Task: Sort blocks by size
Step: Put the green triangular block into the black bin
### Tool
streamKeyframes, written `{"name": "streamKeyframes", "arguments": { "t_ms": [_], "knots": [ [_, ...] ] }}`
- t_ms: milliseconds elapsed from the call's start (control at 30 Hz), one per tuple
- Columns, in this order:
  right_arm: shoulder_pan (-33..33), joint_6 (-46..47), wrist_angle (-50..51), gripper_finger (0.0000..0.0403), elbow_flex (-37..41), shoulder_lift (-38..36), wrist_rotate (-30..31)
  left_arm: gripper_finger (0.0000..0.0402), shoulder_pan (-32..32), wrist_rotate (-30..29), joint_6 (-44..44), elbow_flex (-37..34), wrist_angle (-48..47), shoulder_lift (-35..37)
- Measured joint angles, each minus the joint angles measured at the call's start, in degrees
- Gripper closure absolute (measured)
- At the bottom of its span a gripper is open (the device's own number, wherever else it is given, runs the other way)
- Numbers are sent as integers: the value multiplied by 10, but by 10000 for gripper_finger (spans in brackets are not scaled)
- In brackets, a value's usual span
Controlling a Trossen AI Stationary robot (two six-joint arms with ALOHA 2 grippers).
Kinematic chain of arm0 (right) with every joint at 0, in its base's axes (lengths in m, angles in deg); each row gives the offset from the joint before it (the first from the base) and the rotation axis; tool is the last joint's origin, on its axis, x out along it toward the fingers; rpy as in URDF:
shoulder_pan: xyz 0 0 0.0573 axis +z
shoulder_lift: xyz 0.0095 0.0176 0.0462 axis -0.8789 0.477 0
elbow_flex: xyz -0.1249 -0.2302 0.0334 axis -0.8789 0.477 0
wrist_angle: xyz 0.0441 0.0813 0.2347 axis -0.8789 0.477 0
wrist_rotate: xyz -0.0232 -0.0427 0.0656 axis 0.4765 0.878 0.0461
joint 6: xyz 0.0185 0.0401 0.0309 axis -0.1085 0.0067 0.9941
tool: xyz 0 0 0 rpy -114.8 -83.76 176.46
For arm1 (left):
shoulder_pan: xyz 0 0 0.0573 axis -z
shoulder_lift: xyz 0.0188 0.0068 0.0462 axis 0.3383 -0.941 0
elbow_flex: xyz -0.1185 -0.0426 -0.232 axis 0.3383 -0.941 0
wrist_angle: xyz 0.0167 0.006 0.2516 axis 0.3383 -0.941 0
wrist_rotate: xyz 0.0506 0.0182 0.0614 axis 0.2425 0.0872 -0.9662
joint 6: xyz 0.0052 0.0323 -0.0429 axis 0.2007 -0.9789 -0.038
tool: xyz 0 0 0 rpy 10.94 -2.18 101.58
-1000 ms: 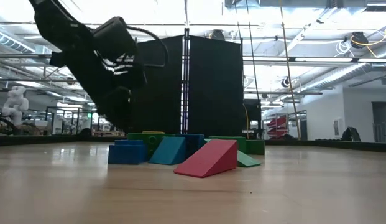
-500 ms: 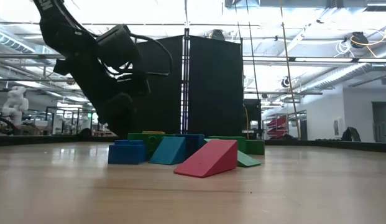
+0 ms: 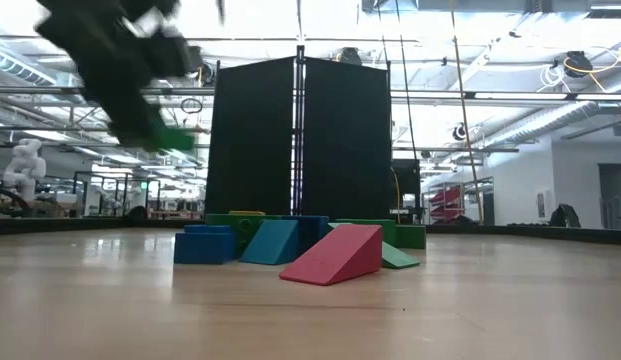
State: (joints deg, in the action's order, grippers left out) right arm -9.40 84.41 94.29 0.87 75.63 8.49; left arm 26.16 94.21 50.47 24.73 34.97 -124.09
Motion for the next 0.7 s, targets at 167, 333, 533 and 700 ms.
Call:
{"name": "streamKeyframes", "arguments": {
  "t_ms": [167, 333, 533, 700],
  "knots": [
    [0, 0, 5, 126, 0, 0, 5, 311, 114, 39, 94, 21, -74, 98],
    [0, 0, 5, 126, 0, 0, 4, 311, 259, 42, 247, 23, -48, 122],
    [0, 1, 5, 126, 0, 0, 1, 311, 401, 42, 359, 23, 24, 84],
    [0, 1, 5, 126, 0, 0, 1, 311, 463, 44, 392, 22, 65, 39]
  ]
}}
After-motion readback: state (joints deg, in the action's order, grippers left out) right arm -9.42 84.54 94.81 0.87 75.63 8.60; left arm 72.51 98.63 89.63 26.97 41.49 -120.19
